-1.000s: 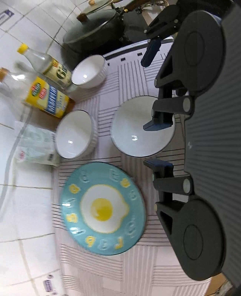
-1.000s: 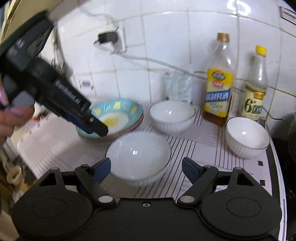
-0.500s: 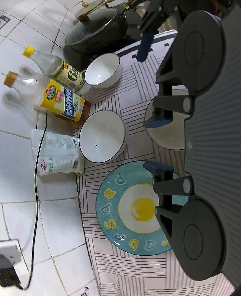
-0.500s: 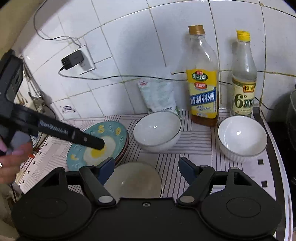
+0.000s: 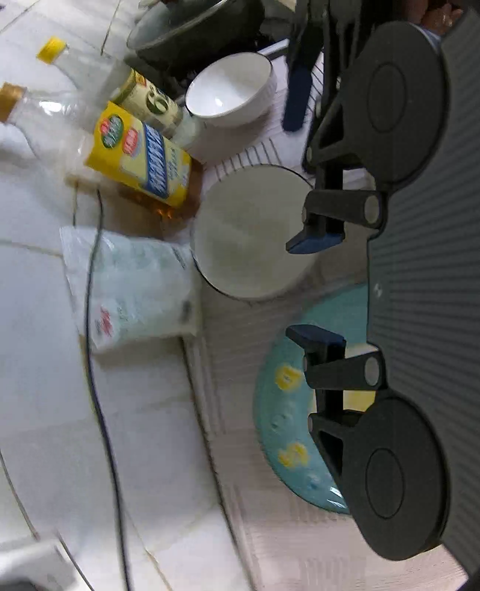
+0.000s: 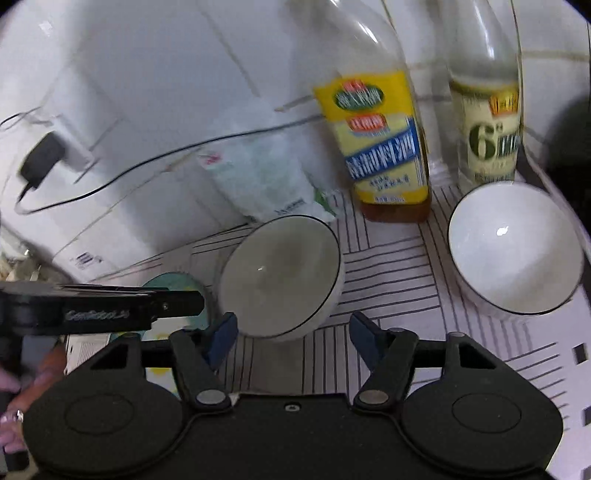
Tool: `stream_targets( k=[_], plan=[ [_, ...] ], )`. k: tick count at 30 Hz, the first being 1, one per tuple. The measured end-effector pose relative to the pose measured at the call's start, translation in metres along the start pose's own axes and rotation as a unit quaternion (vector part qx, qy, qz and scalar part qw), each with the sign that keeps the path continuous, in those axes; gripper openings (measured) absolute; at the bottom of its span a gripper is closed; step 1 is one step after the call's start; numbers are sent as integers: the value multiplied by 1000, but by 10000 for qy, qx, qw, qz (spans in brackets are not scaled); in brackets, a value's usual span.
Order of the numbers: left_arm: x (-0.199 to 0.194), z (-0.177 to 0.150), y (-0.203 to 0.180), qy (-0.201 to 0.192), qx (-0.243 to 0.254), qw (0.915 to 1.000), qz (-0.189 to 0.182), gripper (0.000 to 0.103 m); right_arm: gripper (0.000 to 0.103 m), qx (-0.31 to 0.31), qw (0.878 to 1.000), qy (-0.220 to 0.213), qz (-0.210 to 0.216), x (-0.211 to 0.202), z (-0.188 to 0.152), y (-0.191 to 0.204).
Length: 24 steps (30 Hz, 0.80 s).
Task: Organize plates and bowls
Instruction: 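Lower the held bowl into the other white bowl with both grippers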
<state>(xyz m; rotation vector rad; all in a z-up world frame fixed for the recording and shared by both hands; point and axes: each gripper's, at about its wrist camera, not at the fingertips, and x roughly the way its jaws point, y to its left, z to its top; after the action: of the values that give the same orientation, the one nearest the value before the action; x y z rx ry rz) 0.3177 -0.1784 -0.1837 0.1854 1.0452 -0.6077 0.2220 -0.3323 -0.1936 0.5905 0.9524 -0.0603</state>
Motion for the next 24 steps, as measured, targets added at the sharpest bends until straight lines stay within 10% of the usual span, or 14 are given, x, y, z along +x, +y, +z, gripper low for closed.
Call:
stream_targets(
  k=[8, 24],
  plan=[
    [37, 15, -4, 222, 344, 9992, -28, 40, 25, 14, 9985, 135, -523, 42, 4, -3],
    [56, 15, -12, 484, 206, 9986, -6, 11, 6, 856, 9954, 31, -417, 42, 4, -41]
  ],
)
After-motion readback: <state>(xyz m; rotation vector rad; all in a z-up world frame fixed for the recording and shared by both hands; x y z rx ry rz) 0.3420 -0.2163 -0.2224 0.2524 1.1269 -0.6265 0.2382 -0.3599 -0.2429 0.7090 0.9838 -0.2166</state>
